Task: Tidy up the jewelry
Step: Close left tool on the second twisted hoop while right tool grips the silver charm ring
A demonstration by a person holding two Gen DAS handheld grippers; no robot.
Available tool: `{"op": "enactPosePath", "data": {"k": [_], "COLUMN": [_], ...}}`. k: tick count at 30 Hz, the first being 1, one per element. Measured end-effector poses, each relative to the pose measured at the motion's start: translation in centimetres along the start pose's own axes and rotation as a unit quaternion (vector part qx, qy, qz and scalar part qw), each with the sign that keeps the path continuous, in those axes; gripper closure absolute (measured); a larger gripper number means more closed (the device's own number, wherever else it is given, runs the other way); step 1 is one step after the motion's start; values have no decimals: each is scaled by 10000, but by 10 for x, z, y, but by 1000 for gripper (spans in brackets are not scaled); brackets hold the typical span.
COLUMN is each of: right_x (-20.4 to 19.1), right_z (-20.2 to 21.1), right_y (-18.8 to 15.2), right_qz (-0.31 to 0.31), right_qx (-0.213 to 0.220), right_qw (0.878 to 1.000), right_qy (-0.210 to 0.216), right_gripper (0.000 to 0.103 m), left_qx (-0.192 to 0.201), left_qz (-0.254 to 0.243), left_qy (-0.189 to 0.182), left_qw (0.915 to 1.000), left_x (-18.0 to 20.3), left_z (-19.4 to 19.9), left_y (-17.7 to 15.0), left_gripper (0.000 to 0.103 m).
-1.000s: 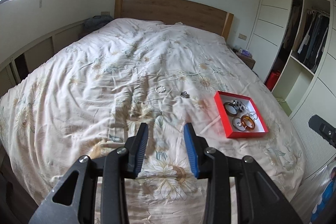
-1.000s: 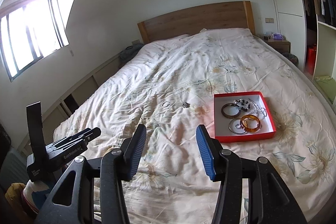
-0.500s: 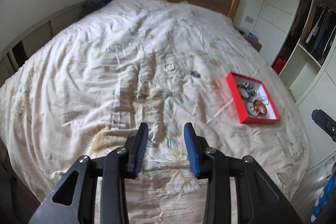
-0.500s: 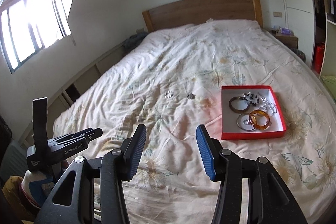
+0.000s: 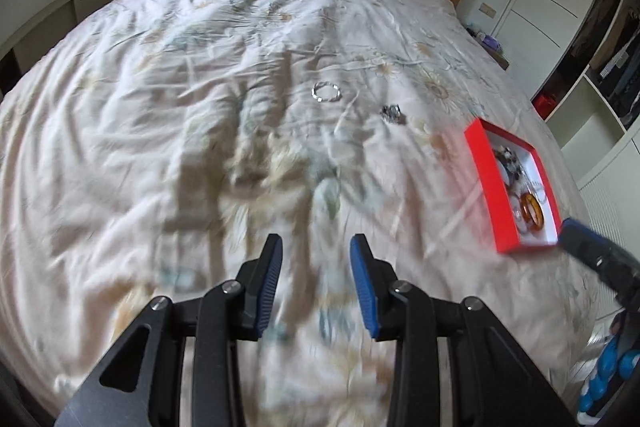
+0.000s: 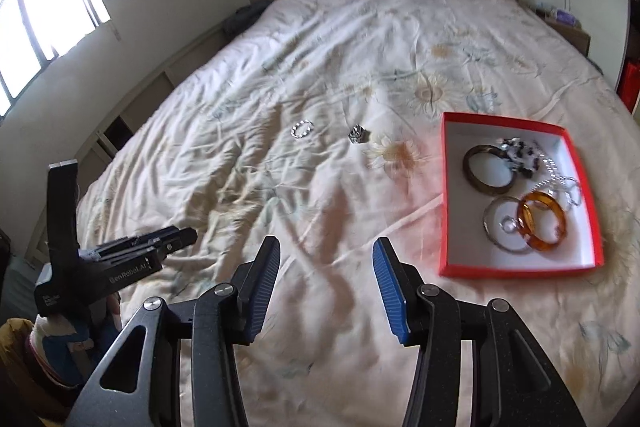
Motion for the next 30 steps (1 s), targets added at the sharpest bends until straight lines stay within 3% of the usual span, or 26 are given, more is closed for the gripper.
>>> {"op": "enactPosePath", "data": {"k": [15, 22, 30], "right_x": [10, 15, 8], "right_z": [-145, -194, -234], "right_y": [99, 125, 127], "right_qz": [-8, 8, 171], "right_qx": [-432, -584, -853], "right_qw": [9991, 9981, 9960], "right_qy": [2, -203, -205], "right_gripper": [63, 66, 71], "left_qx": [-50, -155, -204], "left_qz": [180, -14, -434], "left_qy": [49, 62, 150], "left_qw": [9998, 9999, 9987], "left_x": [-42, -48, -41], "left_z": [-153, -198, -215], "left_y": [135, 152, 142], "left_gripper": [70, 70, 71]}}
Point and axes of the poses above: each gripper's, at about its wrist camera, not at the fingertips, and z roughly against the way its jaws point, x to its right, y to its top, the point moved 5 cm from there along -z, roughly the way its jaws point, and after that the axes turned 12 degrees about -z, right-handed, at the moved point
